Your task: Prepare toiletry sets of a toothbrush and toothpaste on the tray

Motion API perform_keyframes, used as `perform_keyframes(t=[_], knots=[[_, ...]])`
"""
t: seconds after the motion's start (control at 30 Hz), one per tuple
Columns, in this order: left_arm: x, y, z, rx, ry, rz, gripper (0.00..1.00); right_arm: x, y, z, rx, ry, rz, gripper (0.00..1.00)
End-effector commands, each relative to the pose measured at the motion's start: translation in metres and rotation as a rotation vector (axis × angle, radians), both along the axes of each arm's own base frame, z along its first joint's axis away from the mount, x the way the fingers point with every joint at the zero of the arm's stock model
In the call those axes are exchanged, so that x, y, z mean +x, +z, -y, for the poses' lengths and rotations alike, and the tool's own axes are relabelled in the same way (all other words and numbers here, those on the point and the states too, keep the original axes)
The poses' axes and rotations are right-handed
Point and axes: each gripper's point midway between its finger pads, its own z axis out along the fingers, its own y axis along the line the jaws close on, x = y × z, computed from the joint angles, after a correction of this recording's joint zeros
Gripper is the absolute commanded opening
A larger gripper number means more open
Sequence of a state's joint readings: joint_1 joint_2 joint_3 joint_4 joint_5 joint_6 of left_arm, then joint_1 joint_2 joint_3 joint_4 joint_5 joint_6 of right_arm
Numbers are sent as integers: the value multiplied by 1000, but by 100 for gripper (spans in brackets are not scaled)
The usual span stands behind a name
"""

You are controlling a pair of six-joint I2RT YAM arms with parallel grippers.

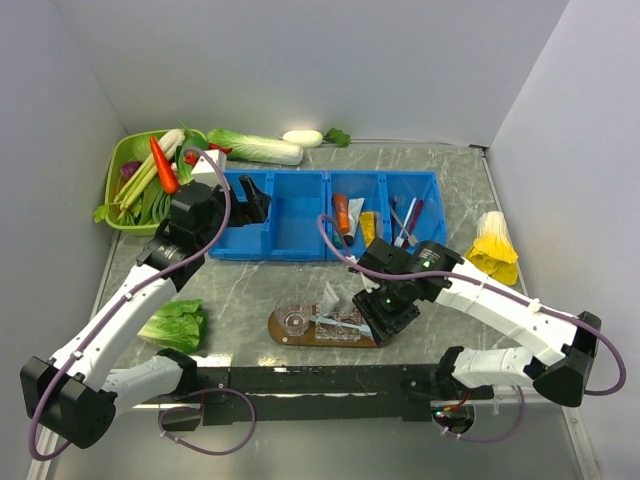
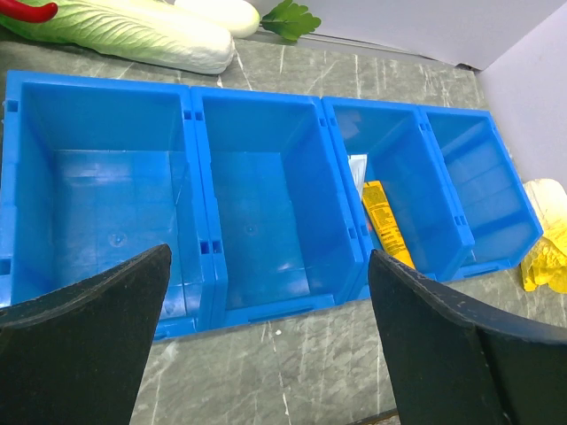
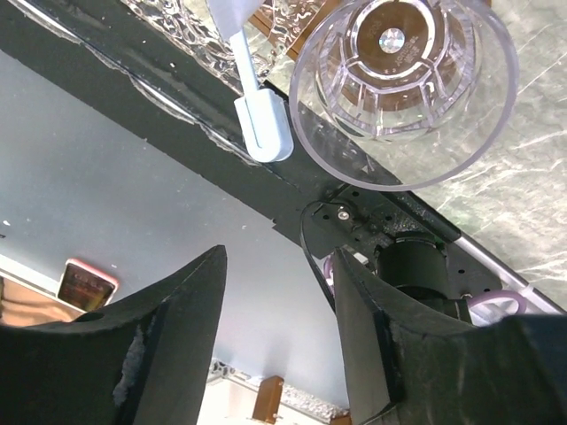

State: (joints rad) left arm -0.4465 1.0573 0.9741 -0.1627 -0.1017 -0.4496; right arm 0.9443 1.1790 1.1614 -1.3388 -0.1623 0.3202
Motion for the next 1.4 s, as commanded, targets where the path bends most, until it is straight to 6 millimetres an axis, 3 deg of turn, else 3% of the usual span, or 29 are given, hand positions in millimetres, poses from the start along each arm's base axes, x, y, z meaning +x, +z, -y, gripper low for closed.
perform_keyframes(t=[0.0,0.27,0.33,0.57,1.37], knots=[[-2,14,0,-28,-6,39,97,-2,16,12,8,-14,38,60],[-2,13,0,-25,-8,38,97,14,12,-10,227,-42,190,57],[-2,14,0,-25,-7,40,97,17,18,-20,311,-38,227,56],[-2,14,0,-25,-8,40,97,29,16,-29,424,-70,331,54],[-2,12,0,-19,-10,37,97,28,-16,-27,333,-32,345,51]])
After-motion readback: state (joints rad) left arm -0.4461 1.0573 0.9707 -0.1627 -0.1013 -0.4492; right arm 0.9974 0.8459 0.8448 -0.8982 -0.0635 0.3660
